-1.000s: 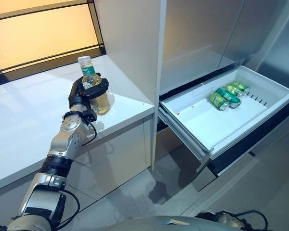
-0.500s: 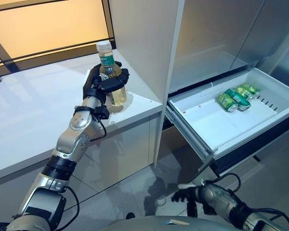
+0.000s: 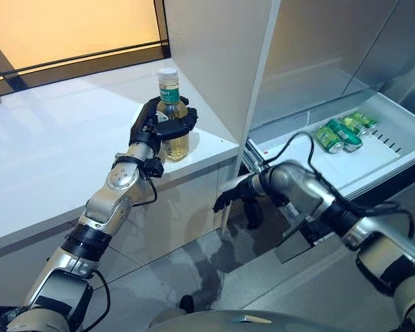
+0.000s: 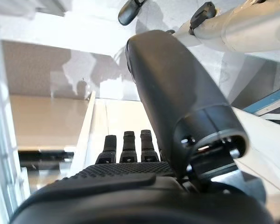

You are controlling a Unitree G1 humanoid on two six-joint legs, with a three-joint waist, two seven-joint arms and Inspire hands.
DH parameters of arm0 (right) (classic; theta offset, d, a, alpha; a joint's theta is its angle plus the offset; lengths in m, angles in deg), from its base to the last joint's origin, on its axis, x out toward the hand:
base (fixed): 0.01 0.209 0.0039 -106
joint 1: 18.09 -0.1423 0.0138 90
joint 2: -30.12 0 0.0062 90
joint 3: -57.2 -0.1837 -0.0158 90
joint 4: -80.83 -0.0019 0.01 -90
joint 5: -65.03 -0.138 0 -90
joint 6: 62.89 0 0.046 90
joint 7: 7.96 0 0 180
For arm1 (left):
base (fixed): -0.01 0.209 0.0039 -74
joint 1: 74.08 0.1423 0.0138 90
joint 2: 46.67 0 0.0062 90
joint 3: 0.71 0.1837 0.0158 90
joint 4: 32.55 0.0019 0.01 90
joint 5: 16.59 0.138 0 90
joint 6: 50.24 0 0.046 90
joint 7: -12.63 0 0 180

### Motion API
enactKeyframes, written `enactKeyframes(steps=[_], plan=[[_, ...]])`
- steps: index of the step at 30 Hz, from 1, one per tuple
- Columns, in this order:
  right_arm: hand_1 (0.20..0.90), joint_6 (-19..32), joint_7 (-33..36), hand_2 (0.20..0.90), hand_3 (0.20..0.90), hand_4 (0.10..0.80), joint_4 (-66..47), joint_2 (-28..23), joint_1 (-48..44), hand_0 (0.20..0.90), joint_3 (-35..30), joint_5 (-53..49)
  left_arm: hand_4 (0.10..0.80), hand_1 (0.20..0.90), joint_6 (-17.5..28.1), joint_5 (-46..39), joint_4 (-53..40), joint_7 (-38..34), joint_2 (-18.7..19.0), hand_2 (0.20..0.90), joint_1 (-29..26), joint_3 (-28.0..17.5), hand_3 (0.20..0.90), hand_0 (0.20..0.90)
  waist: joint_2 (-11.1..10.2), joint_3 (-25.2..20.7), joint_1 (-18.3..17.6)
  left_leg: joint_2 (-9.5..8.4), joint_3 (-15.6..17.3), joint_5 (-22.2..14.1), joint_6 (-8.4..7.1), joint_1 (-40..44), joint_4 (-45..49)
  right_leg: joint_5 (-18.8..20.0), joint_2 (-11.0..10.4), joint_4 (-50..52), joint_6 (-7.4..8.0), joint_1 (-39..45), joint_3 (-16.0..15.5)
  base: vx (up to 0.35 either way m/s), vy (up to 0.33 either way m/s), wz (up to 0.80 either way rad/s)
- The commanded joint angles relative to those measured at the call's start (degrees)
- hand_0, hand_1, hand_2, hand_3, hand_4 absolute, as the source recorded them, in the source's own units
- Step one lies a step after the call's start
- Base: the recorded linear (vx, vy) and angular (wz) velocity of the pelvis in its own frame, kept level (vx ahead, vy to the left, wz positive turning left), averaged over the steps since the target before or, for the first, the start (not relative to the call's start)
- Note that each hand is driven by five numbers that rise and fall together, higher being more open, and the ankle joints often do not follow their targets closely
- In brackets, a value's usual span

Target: Put drinks into fridge and close the fridge

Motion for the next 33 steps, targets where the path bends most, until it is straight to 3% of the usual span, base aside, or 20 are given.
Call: enactKeyframes(steps=[1, 5, 12, 13, 15, 18, 20, 25, 33], plan=[[0.900, 1.59, -2.87, 0.900, 0.900, 0.800, -5.93, -0.40, -3.75, 0.900, -1.57, -13.13, 0.100, 0.300, 12.20, 0.42, -6.79, 3.65, 2.68, 0.300, -15.64, -0.41, 0.200, 0.300, -1.29, -5.35, 0.71, -3.02, -3.22, -5.07, 0.10, 1.14, 0.06, 1.79, -2.08, 1.22, 4.80, -2.06, 1.79, 0.000, 0.000, 0.00], [0.900, 1.33, -3.56, 0.900, 0.900, 0.800, -8.57, -1.29, -5.85, 0.900, -2.94, -21.20, 0.100, 0.300, 12.39, -0.99, -7.91, 5.90, 3.91, 0.300, -15.55, -0.56, 0.200, 0.300, -1.35, -5.72, 0.99, -3.03, -3.28, -5.08, 0.13, 1.21, 0.06, 1.85, -2.17, 1.11, 4.99, -1.93, 1.57, 0.000, 0.000, 0.00], [0.900, -6.09, -5.20, 0.900, 0.900, 0.800, -15.27, -0.17, -4.16, 0.900, -5.50, -39.79, 0.100, 0.300, 13.83, -4.95, -10.85, 9.66, 5.38, 0.300, -15.32, -0.73, 0.200, 0.300, -1.13, -6.02, 1.38, -2.93, -3.38, -5.12, 0.21, 1.14, 0.06, 1.91, -2.30, 0.93, 5.25, -1.88, 1.11, -0.011, 0.001, 0.01], [0.900, -5.33, -4.89, 0.900, 0.900, 0.800, -15.83, -0.30, -2.70, 0.900, -6.86, -42.29, 0.100, 0.300, 14.36, -5.02, -10.95, 10.22, 5.49, 0.300, -14.87, -1.08, 0.200, 0.300, -1.09, -6.03, 1.31, -2.98, -3.37, -4.53, 0.22, 0.69, 0.06, 2.37, -2.35, 1.11, 5.27, -2.43, 1.09, -0.062, -0.001, 0.04], [0.900, 1.28, -8.86, 0.900, 0.900, 0.800, -16.67, -4.21, 6.77, 0.900, -14.41, -48.08, 0.100, 0.300, 17.70, -6.42, -11.58, 13.86, 7.19, 0.300, -10.54, -4.28, 0.200, 0.300, -0.60, -5.80, 0.57, -2.83, -2.98, -4.85, 0.29, 0.56, 0.06, 2.33, -2.20, 1.24, 5.55, -2.88, 1.56, -0.067, 0.001, 0.11], [0.900, -5.72, -1.19, 0.900, 0.900, 0.800, -24.44, 1.22, 10.73, 0.900, -16.75, -49.73, 0.100, 0.300, 18.21, -5.29, -13.47, 13.02, 6.28, 0.300, -9.66, -4.56, 0.200, 0.300, -0.29, -5.25, 0.15, -2.79, -2.71, -4.78, 0.48, 0.82, 0.06, 2.29, -2.30, 1.39, 5.68, -2.78, 1.86, -0.013, 0.004, 0.03], [0.900, -7.57, 4.85, 0.900, 0.900, 0.800, -26.31, 4.62, 12.00, 0.900, -17.83, -50.58, 0.100, 0.300, 19.85, -4.57, -13.71, 13.33, 5.57, 0.300, -8.68, -5.12, 0.200, 0.300, 0.01, -5.10, 0.15, -2.84, -2.78, -4.79, 0.70, 0.99, 0.06, 2.28, -2.29, 1.60, 5.58, -2.79, 2.01, 0.006, 0.017, -0.01], [0.900, -3.49, 15.29, 0.900, 0.900, 0.800, -25.01, 7.11, 16.63, 0.900, -24.21, -52.53, 0.100, 0.300, 22.35, -2.73, -14.22, 15.37, 5.58, 0.300, -5.51, -9.29, 0.200, 0.300, 0.58, -5.56, -0.14, -2.93, -2.59, -5.14, 1.00, 1.15, 0.06, 2.29, -2.26, 1.45, 5.60, -2.78, 2.40, 0.003, 0.007, 0.00], [0.900, 2.41, 21.93, 0.900, 0.900, 0.800, -26.25, 6.05, 24.43, 0.900, -34.39, -54.27, 0.100, 0.300, 27.85, 6.01, -14.59, 13.50, 8.72, 0.300, -1.20, -16.19, 0.200, 0.300, 1.01, -5.77, -0.91, -2.65, -1.97, -5.17, 0.84, 0.84, 0.06, 2.48, -2.21, 1.35, 5.77, -3.30, 2.39, 0.000, 0.000, 0.00]])
